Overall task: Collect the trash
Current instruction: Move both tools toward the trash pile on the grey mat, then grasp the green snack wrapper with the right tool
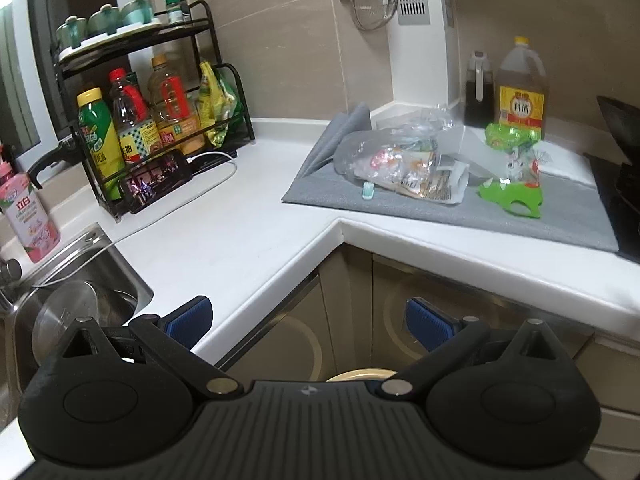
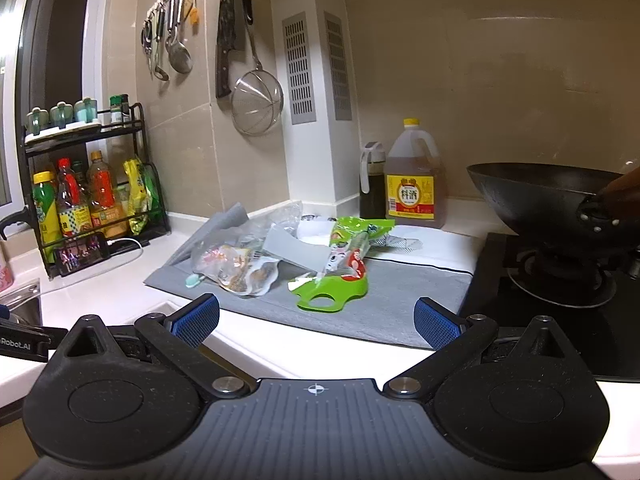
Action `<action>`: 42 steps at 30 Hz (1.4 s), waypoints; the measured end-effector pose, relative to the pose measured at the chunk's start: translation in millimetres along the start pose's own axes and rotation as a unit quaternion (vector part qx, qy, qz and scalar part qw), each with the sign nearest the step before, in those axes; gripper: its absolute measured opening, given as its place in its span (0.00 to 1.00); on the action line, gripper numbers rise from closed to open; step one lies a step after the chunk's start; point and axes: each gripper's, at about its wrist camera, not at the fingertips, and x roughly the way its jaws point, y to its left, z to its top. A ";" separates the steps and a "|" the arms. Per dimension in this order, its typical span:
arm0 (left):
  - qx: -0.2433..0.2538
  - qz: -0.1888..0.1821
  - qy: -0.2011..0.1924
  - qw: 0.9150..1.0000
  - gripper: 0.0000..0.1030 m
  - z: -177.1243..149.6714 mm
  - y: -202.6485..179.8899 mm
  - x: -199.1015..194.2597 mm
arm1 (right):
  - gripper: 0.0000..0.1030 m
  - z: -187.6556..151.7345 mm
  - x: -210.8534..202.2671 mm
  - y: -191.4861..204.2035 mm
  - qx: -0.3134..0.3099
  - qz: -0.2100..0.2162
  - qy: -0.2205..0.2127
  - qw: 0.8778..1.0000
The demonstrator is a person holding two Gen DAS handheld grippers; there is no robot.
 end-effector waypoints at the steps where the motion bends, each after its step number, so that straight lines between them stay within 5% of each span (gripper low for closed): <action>1: 0.003 0.005 0.006 1.000 1.00 0.1 -0.1 2.1 | 1.00 -0.5 2.7 0.0 0.001 -0.001 0.004 1.000; 14: 0.021 0.015 0.014 1.000 1.00 -4.1 6.8 18.8 | 1.00 -3.2 40.7 21.4 0.005 0.023 0.050 0.998; 28: -0.007 0.007 0.068 0.998 1.00 6.9 10.1 62.1 | 1.00 3.2 92.0 22.8 0.006 0.030 0.083 0.996; 42: -0.009 0.015 0.102 0.995 1.00 23.9 -0.2 97.0 | 1.00 8.9 140.1 7.8 0.011 0.029 0.085 0.996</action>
